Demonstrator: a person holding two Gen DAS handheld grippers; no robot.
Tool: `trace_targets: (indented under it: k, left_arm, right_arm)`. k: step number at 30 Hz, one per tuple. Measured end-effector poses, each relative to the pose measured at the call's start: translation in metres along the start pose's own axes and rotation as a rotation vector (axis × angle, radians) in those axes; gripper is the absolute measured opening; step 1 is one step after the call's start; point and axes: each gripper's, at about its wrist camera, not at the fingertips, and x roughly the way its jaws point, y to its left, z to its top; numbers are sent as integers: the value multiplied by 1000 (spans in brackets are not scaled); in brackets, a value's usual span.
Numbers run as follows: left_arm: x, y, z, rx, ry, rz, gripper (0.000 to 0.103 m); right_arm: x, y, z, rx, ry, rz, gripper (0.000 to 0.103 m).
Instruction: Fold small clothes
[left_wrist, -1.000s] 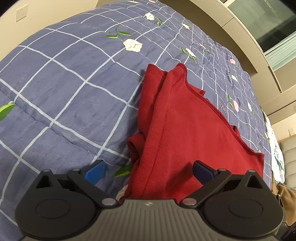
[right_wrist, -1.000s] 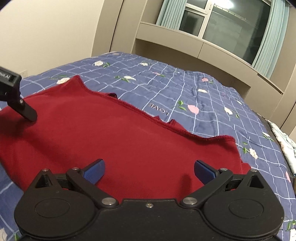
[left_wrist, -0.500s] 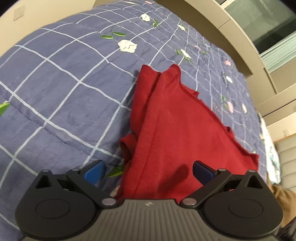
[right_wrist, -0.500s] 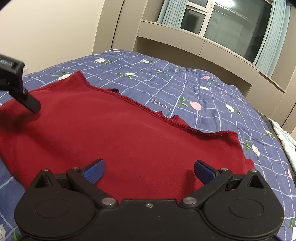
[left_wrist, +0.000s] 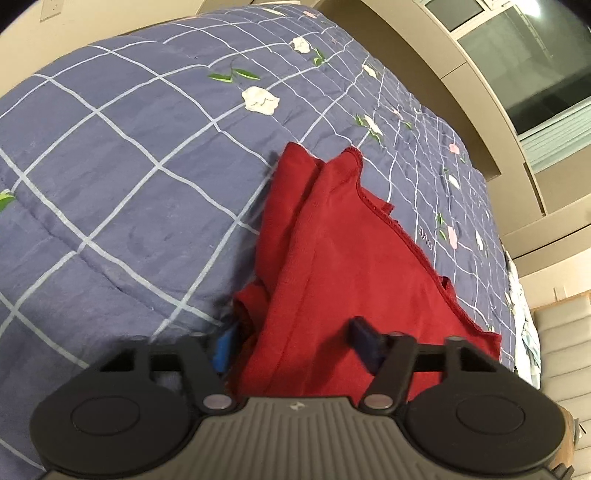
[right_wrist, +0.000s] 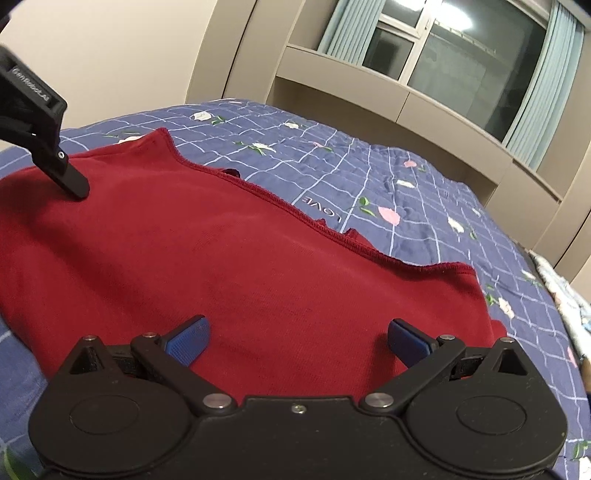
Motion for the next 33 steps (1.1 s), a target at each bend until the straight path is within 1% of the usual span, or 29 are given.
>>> trace_targets:
  k: [2,3,4,7,10,17,19,21,23,26,29,33]
  left_arm:
    - [0,-1,0,-1,3,-13,46]
    - [1,-1,0,-4,2,-25,34]
    - [0,-3,-1,3,-4,-40,26]
    - [-5,-14,-6,67,-36,-45,20]
    - [-12,-26,-9,114,-68,-68,18]
    - [-27,-71,-7,214,-97,-166,16]
    - [-33,-86,-10,260,-108,-200,16]
    - [-39,-103,-14,319,-112,-229,16]
    - [-40,-123,-19,394,-105,-245,16]
    - [-39,-153,-32,503,-78,-268,16]
    - [-32,-180,-49,600,-54,-269,16]
    - [-19,-212,-78,688,-22,-268,16]
  right_arm:
    - [-1,2,-1,-14,-13,-10,102]
    - [-1,3,-2,-21,-18,-14,102]
    - [-1,3,-3,-25,-21,-16,102]
    - [3,2,-4,-16,-6,-5,102]
    - [6,-5,-3,8,7,20,102]
    - [5,-9,0,22,7,45,102]
    - [-3,-16,1,34,-23,68,99]
    - [-15,-23,1,39,-67,73,99]
    - [-29,-32,-2,40,-99,76,99]
    - [-49,-49,-10,31,-112,62,100]
    - [-66,-70,-25,33,-88,39,101]
    - [-84,-98,-49,48,-40,-6,101]
